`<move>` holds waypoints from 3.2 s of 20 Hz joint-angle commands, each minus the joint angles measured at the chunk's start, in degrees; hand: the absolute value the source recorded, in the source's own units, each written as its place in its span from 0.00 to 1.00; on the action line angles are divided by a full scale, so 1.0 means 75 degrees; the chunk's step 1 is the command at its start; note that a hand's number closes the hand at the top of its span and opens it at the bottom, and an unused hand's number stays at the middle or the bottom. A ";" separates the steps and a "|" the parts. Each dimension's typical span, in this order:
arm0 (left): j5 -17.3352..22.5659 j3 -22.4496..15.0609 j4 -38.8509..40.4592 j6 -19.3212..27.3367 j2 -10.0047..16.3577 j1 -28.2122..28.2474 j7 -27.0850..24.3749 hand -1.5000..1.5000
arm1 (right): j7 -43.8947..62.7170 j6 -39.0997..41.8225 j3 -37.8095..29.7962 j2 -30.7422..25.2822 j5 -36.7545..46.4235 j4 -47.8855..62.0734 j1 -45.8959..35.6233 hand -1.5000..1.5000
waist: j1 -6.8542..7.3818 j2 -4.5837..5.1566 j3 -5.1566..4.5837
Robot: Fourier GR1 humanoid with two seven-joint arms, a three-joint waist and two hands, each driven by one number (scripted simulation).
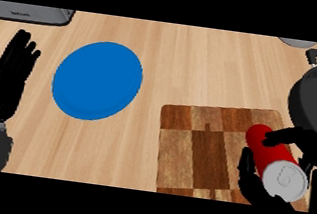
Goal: Pick the can from the cutting board and place it in the pot
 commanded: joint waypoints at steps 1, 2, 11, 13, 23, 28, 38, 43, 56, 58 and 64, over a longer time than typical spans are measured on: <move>-0.0285 -0.0295 -0.0025 0.0281 -0.0257 -0.0222 0.0160 0.50 | 0.0085 0.0440 -0.1421 -0.0457 -0.0596 -0.0988 -0.0246 1.00 | -0.0013 0.0015 0.0003; 0.0095 0.0004 -0.0341 -0.0157 0.0053 0.0291 0.0229 0.50 | 0.0047 0.0315 -0.1614 -0.0361 -0.0737 -0.0910 -0.0049 1.00 | 0.0048 0.0008 0.0003; -0.0209 -0.0077 -0.0198 0.0148 -0.0094 -0.0173 0.0314 0.50 | -0.1612 0.0400 -0.5105 -0.1280 -0.3544 0.1252 -0.0825 1.00 | 0.0028 0.0022 0.0007; 0.0194 0.0188 0.0146 -0.0200 0.0075 -0.0374 0.0265 0.50 | -0.1027 0.0430 -0.5213 -0.1203 -0.3808 0.1714 -0.1607 1.00 | 0.0066 0.0025 0.0001; -0.0274 -0.0276 0.0218 0.0007 -0.0388 -0.0055 -0.0292 0.50 | -0.3610 -0.1290 -0.5507 -0.2606 -0.1457 0.4842 -0.1205 1.00 | 0.0199 0.0126 0.0005; -0.0161 0.0056 0.0457 -0.0009 -0.0154 -0.0433 -0.0159 0.50 | -0.4593 -0.2496 -0.5575 -0.2784 -0.1061 0.7247 -0.1658 1.00 | 0.0169 0.0077 0.0009; -0.0264 -0.0117 0.0087 0.0102 -0.0169 -0.0744 0.0508 0.50 | -0.5624 -0.2648 -0.6138 -0.3032 -0.2101 1.1359 -0.3302 0.00 | 0.0225 0.0081 0.0021; -0.0036 0.0010 0.0023 -0.0272 -0.0128 -0.0042 -0.0015 0.50 | -0.6827 -0.1768 -0.6403 -0.3113 -0.3049 1.2465 -0.3897 0.00 | 0.0279 0.0072 0.0018; -0.0257 -0.0045 0.0109 -0.0017 -0.0254 -0.0265 0.0032 0.50 | -0.8494 -0.0183 -0.8512 -0.4068 -0.5904 1.3591 -0.4241 0.00 | 0.0109 0.0047 0.0012; -0.0251 -0.0116 0.0153 -0.0042 -0.0432 -0.0042 -0.0275 0.50 | -0.8461 0.0002 -0.8609 -0.4565 -0.6039 1.3839 -0.4183 0.00 | 0.0125 0.0051 0.0010; -0.0273 -0.0019 0.0164 0.0033 -0.0324 -0.0393 0.0035 0.50 | -0.9103 0.1118 -0.8755 -0.5413 -0.6527 1.4496 -0.3413 0.00 | 0.0094 0.0046 0.0010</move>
